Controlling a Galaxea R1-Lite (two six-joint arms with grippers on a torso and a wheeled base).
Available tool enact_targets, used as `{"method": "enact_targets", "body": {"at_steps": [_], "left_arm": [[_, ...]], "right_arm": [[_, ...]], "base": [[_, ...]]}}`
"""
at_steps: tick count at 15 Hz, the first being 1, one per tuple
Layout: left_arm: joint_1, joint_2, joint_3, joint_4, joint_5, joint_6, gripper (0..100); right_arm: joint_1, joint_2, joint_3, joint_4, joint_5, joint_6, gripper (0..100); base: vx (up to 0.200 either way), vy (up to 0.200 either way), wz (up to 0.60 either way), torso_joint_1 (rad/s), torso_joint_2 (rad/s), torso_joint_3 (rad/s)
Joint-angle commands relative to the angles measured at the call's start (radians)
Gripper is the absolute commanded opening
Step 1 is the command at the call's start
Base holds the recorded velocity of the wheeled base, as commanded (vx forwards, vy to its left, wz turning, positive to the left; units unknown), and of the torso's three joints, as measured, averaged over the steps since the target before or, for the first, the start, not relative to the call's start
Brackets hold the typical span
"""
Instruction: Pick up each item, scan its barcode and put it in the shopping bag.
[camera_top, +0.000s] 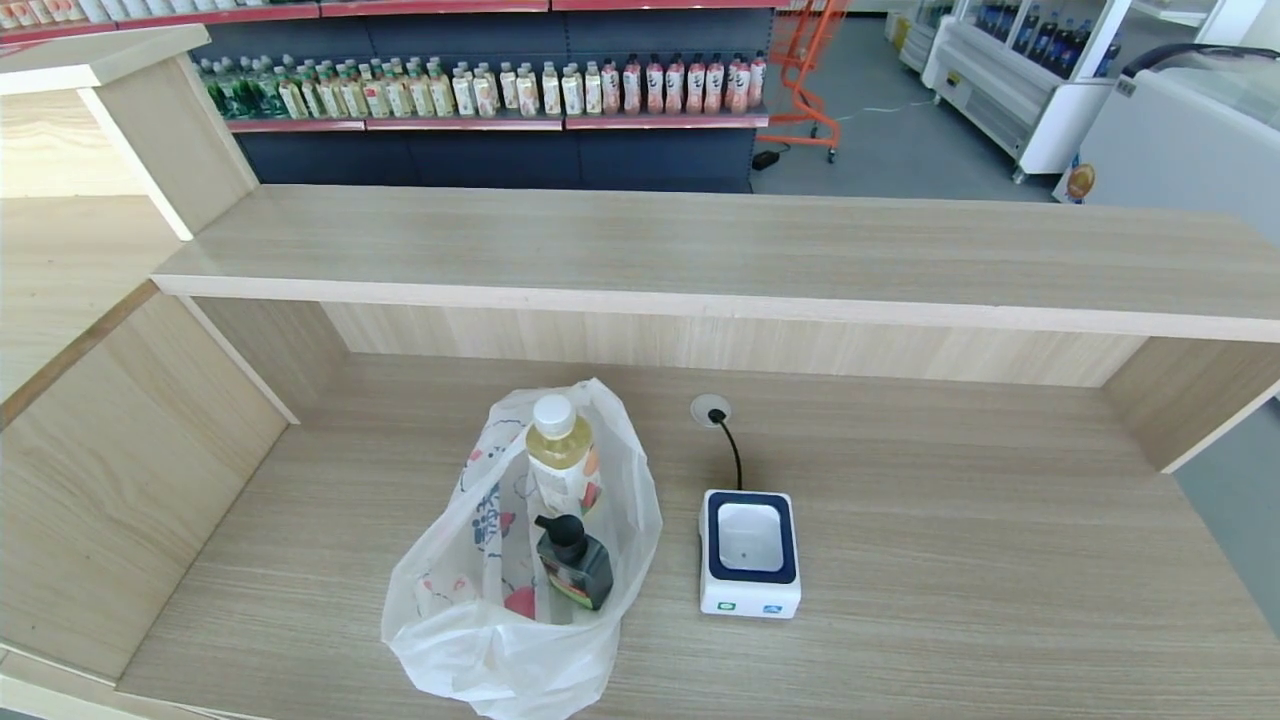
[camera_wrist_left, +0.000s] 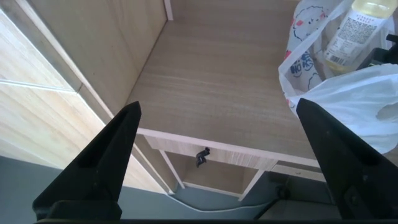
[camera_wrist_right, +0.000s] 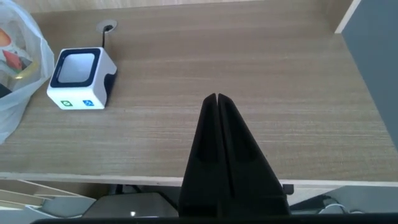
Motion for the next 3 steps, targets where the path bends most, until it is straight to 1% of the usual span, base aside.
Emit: {"method": "enact_targets", "body": {"at_steps": [1,3], "left_arm": [[0.0,0.0,0.0,0.0,0.0,0.0,100],[0.0,0.0,0.0,0.0,0.0,0.0,100]], "right_arm": [[0.001,0.003,0.0,0.0,0.0,0.002,0],[0.001,0.003,0.0,0.0,0.0,0.005,0]], "base": [[0.0,0.0,0.0,0.0,0.0,0.0],[0.0,0.0,0.0,0.0,0.0,0.0]]}}
